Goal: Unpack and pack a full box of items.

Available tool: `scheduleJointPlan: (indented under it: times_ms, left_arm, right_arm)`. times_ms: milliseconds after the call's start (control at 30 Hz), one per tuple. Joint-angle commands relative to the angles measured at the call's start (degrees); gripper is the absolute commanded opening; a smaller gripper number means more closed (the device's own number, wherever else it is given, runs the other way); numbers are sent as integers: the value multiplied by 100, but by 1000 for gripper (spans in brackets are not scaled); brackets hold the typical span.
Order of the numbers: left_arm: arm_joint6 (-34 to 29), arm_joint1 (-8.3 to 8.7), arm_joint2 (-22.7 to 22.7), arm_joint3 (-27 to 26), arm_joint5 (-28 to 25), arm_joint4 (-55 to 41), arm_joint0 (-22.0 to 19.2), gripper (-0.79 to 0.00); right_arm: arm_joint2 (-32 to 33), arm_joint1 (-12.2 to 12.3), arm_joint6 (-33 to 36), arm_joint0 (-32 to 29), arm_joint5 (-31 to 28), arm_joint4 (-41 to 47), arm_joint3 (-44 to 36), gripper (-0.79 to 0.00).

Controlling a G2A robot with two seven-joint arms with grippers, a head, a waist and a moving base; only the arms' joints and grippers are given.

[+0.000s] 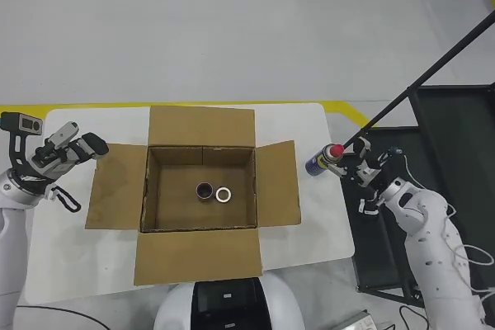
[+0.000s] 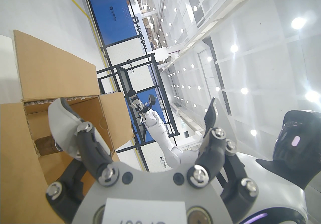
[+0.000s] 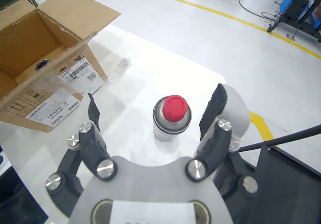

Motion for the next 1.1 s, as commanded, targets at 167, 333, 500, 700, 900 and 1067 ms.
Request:
scheduleJointPlan:
  times_ms: [167,333,500,700,900,1067]
  left_arm:
    - [0,0,0,0,0,0,0,0]
    - [0,0,0,0,0,0,0,0]
    - [0,0,0,0,0,0,0,0]
    - [0,0,0,0,0,0,0,0]
    - [0,0,0,0,0,0,0,0]
    - [0,0,0,0,0,0,0,0]
  right_arm:
    - [-324,-7,-630,305,311,-563,847,0]
    - [-530,2,-829,481,274,-815,1245,0]
    - [-752,-20,-922,748,307,-792,1719,0]
    - [-1101,-73,-967,1190,316,-752,2357,0]
    - [-1394,-133,-1142,1579,334,-697,2974,0]
    - [-1560,-160,-1360,1790,237,-673,3319,0]
